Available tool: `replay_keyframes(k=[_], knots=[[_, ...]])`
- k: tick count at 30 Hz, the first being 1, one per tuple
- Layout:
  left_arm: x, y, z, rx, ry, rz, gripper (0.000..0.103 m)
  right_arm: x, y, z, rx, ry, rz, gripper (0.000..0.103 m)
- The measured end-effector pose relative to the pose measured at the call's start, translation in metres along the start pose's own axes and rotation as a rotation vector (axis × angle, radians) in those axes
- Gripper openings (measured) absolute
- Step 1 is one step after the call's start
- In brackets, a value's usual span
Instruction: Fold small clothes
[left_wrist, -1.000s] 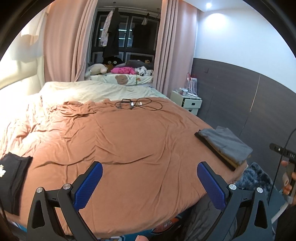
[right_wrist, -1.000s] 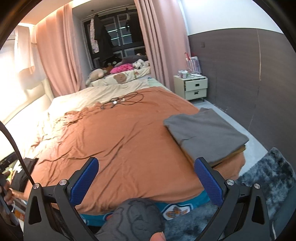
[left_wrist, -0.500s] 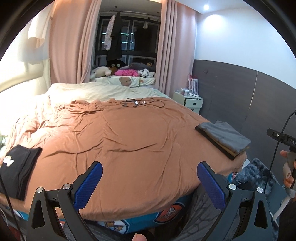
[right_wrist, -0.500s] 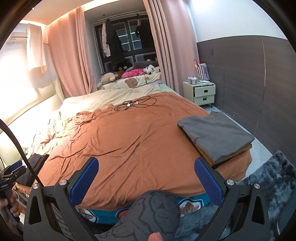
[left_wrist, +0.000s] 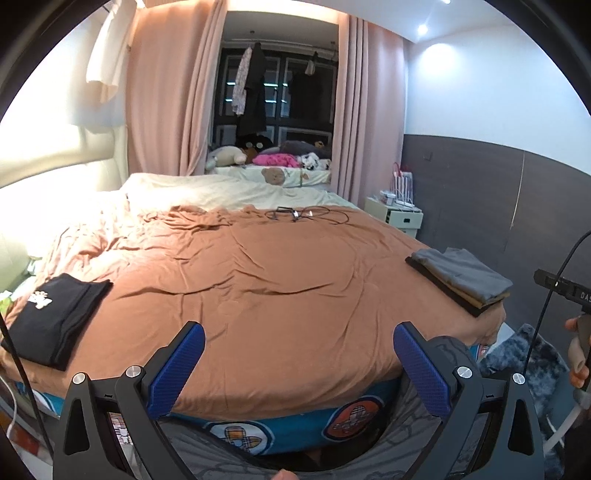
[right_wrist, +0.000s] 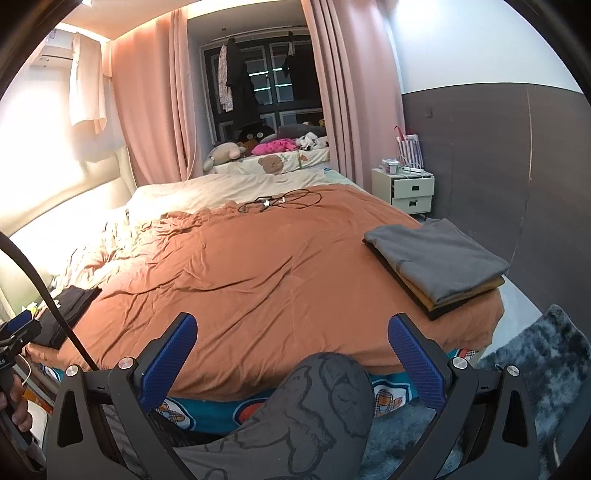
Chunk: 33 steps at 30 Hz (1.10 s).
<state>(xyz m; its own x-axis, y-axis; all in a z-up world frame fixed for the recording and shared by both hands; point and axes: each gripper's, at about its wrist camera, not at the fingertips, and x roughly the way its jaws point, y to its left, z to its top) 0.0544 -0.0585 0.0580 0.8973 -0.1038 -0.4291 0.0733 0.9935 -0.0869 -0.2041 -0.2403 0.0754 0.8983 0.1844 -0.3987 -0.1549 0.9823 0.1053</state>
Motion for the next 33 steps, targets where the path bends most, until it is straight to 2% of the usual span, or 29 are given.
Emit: replay_keyframes(k=[8, 15, 33], knots=[[-0.013, -0.005, -0.018, 0.008, -0.017, -0.004, 0.103, 0.002, 0.01, -0.031, 0.017, 0.011, 0.0, 0.103], [-0.014, -0.003, -0.034, -0.005, -0.024, -0.005, 0.103, 0.004, 0.022, -0.033, -0.016, 0.001, -0.042, 0.103], [-0.016, -0.001, -0.04, -0.039, -0.018, -0.015, 0.103, 0.0, 0.035, -0.042, -0.047, -0.01, -0.052, 0.103]])
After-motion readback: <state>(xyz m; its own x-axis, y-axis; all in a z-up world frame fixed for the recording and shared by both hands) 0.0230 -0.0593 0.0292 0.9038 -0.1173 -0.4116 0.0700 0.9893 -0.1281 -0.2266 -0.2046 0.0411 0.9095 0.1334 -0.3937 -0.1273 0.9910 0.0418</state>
